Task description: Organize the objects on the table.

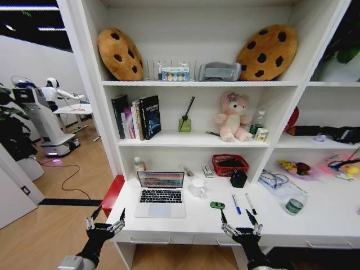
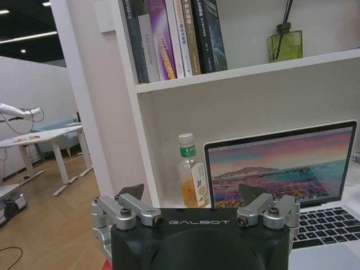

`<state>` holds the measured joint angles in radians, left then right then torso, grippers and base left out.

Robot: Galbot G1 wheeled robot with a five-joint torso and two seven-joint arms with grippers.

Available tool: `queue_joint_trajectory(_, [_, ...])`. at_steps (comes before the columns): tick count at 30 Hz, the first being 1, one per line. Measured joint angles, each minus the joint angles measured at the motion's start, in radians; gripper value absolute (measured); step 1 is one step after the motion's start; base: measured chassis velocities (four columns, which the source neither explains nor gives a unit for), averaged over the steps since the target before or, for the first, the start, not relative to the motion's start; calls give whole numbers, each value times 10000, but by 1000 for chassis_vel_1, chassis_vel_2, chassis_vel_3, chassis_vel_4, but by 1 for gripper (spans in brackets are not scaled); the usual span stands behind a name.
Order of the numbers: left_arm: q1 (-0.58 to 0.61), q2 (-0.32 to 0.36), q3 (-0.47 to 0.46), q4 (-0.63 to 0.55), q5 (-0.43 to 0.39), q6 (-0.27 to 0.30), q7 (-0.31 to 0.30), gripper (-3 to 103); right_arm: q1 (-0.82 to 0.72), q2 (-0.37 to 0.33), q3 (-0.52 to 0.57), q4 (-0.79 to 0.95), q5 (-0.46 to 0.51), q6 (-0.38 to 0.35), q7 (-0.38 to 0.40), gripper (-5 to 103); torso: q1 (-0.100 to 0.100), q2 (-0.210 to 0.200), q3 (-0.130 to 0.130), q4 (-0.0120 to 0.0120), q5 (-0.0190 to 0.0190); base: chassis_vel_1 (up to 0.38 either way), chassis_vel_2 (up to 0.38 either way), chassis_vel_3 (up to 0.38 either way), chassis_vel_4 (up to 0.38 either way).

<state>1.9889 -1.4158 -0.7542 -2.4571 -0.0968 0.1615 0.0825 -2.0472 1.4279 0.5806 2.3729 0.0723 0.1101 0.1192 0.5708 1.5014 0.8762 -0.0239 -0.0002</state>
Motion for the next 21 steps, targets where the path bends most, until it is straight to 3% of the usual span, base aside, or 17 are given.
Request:
queue_joint_trajectory(5, [-277, 757, -209, 240, -322, 103, 20, 96, 76, -63, 13, -104, -273, 259, 624, 100, 1, 0, 0, -1, 0, -128, 129, 130, -134])
queue_joint_trajectory(7, [-671, 1781, -469, 500, -1020, 278, 14, 97, 22, -125, 117, -120, -317, 384, 809, 100, 9, -4, 3, 1, 0, -58, 64, 87, -53])
queue_joint_trajectory(8, [-671, 1781, -469, 500, -1020, 278, 14, 97, 22, -125, 117, -120, -317, 384, 809, 100, 9, -4, 3, 1, 0, -58, 44, 62, -53])
queue_joint_trajectory(10, [-1260, 2827, -673, 884, -1657, 339, 22, 99, -98, -140, 213, -155, -390, 578, 825, 100, 3, -2, 1, -2, -3, 0, 0, 0, 0])
queue_joint_trajectory(11, [-1260, 2827, -673, 884, -1657, 339, 22, 99, -98, -140, 213, -155, -390, 578, 825, 100, 3, -2, 1, -2, -3, 0, 0, 0, 0])
queue_joint_trajectory(13, [-2206, 3992, -749, 1475, -2363, 339, 57, 89, -274, -98, 269, -277, -525, 952, 567, 100, -3, 1, -1, 0, -3, 0, 0, 0, 0])
queue_joint_trajectory(14, [-2206, 3992, -749, 1475, -2363, 339, 57, 89, -274, -98, 269, -277, -525, 952, 567, 100, -3, 1, -1, 0, -3, 0, 0, 0, 0])
queue_joint_trajectory(17, [-3622, 5800, -682, 2525, -2940, 262, 107, 74, -385, 1, 277, -508, -933, 1380, 382, 100, -4, 2, -1, -1, -4, 0, 0, 0, 0])
queue_joint_trajectory(18, [-3622, 5800, -682, 2525, -2940, 262, 107, 74, -385, 1, 277, -508, -933, 1380, 382, 100, -4, 2, -1, -1, -4, 0, 0, 0, 0])
queue_joint_trajectory(20, [-4546, 7228, -448, 3424, -3272, 110, 356, 62, -393, 37, 278, -676, -1113, 1521, 353, 100, -2, 1, 0, -3, 4, 0, 0, 0, 0])
queue_joint_trajectory(21, [-4746, 7484, -366, 3634, -3317, 70, 457, 57, -392, 47, 278, -712, -1126, 1549, 354, 100, -2, 1, 1, -4, 1, 0, 0, 0, 0])
